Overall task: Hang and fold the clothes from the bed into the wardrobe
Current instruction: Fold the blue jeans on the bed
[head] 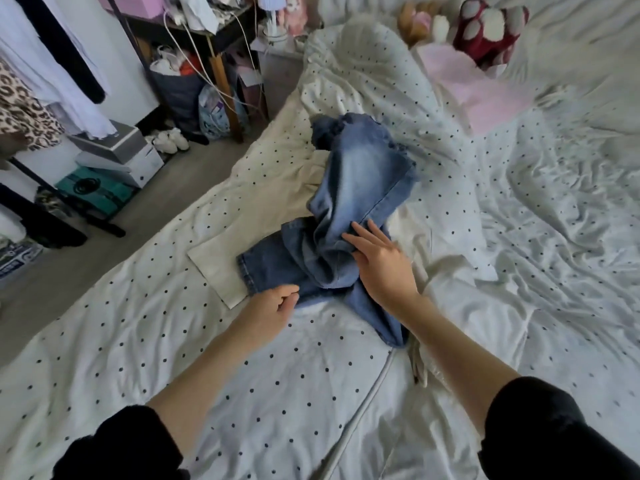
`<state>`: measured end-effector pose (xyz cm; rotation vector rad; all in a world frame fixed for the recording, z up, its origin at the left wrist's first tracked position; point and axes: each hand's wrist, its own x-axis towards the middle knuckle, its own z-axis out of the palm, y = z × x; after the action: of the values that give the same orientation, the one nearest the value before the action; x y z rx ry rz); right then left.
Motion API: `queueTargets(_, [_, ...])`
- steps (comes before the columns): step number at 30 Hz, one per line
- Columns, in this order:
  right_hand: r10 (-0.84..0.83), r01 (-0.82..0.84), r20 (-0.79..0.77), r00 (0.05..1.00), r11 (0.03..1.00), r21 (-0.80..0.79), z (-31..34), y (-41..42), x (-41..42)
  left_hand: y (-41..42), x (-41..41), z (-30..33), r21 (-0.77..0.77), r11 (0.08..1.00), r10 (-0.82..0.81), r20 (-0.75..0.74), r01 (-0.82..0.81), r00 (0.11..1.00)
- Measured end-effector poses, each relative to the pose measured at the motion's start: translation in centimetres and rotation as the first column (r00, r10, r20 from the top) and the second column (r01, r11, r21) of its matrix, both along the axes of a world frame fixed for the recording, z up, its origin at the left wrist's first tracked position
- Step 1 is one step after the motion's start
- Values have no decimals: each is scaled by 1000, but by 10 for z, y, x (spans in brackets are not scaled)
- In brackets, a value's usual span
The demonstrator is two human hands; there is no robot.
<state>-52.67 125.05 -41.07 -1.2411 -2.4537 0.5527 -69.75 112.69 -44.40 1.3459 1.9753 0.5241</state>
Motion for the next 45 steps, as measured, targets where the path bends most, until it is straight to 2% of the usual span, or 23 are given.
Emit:
queueTargets(1, [35, -35, -29, 999, 999, -7, 7, -17, 5, 0, 5, 16, 60, 993, 92, 97, -98, 991])
queueTargets(3, [101, -103, -77, 992, 994, -23, 18, -52, 16, 0, 12, 47, 127, 934, 294, 262, -335, 919])
queueTargets(4, [128, -131, -83, 988, 991, -30, 24, -71, 22, -1, 16, 60, 115, 894, 375, 333, -432, 865])
queueTargets(6, [165, -168, -87, 982, 986, -22, 31, -106, 35, -7, 23, 75, 70, 857, 452, 373, -510, 810])
queueTargets(10, [301, -301, 8, 954, 953, 42, 33, -180, 67, -35, 40, 82, -132, 911, 411, 273, -390, 870])
queueTargets(12, [358, -358, 69, 931, 934, -16, 29, -204, 81, -47, 45, 77, -220, 929, 346, 239, -296, 907])
queueTargets(16, [313, -244, 234, 920, 928, -282, 34, -228, 94, -92, 50, 62, -142, 965, 232, 89, -219, 969])
queueTargets(19, [203, -101, 232, 951, 916, -389, 38, -225, 92, -123, 47, 48, -214, 974, 107, 159, -71, 982])
queueTargets(21, [56, 34, 212, 976, 917, -398, 38, -218, 89, -139, 43, 43, -303, 944, -61, 238, 134, 969])
queueTargets(23, [-78, 150, 203, 976, 917, -371, 35, -207, 83, -151, 41, 39, -373, 865, -250, 258, 335, 933])
queueTargets(26, [-170, 243, 216, 962, 892, -380, 31, -186, 68, -152, 36, 40, -481, 727, -421, 252, 490, 871])
queueTargets(28, [-197, 278, 233, 952, 877, -392, 27, -171, 59, -143, 29, 39, -500, 697, -482, 205, 515, 852])
queueTargets(30, [-241, 319, 233, 942, 861, -398, 24, -154, 49, -129, 16, 33, -447, 771, -473, 73, 453, 878])
queueTargets(33, [-269, 346, 236, 934, 849, -401, 22, -126, 34, -102, -7, 28, -222, 942, -271, -68, 251, 960])
queueTargets(35, [-299, 371, 232, 926, 835, -406, 17, -98, 24, -77, -23, 25, -35, 976, -216, -135, 213, 967])
queueTargets(36, [-319, 388, 229, 920, 830, -401, 16, -87, 21, -68, -29, 26, 4, 973, -228, -182, 232, 957])
queueTargets(38, [-357, 415, 217, 909, 828, -377, 10, -58, 11, -42, -43, 22, -26, 955, -291, -299, 297, 909])
queueTargets(41, [-433, 471, 185, 882, 795, -383, 0, -17, -5, -3, -60, 3, -180, 911, -412, -442, 371, 797])
queueTargets(45, [-571, 563, 120, 812, 712, -420, -25, 25, -25, 30, -67, -25, -315, 869, -490, -437, 382, 754])
